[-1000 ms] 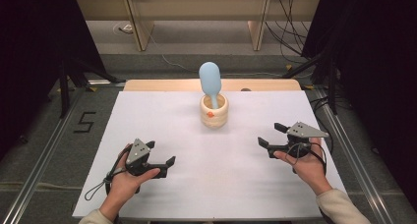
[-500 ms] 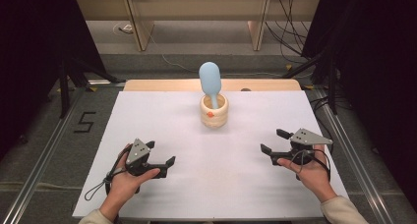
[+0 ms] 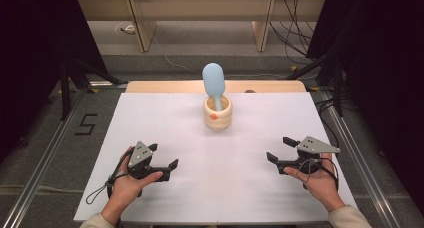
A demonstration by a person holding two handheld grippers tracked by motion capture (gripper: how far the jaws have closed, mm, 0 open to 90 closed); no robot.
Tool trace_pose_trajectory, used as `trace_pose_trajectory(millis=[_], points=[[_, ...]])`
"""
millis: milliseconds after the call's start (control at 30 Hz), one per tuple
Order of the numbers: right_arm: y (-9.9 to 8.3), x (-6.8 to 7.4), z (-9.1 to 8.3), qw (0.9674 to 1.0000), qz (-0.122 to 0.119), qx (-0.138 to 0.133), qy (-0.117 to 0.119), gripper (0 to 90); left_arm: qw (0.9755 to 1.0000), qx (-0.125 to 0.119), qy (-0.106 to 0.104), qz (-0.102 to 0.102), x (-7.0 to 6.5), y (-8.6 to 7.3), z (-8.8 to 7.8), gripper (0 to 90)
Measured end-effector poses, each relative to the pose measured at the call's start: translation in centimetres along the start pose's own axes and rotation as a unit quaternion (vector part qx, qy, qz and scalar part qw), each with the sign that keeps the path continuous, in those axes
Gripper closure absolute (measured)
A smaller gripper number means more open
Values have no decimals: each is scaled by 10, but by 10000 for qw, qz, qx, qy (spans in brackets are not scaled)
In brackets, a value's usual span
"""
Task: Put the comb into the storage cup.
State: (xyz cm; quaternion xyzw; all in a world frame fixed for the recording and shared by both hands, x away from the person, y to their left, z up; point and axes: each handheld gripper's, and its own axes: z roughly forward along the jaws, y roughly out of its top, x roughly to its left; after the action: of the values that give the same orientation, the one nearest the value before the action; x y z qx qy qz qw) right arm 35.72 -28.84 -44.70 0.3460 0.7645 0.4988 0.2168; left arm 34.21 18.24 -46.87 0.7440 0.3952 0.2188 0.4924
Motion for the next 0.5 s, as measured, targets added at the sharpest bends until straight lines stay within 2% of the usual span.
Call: trace_pose_trajectory(millis=[500], points=[[-7, 5, -5, 10000, 15, 37, 13, 167, 10000, -1, -7, 5, 0, 0, 0, 67]])
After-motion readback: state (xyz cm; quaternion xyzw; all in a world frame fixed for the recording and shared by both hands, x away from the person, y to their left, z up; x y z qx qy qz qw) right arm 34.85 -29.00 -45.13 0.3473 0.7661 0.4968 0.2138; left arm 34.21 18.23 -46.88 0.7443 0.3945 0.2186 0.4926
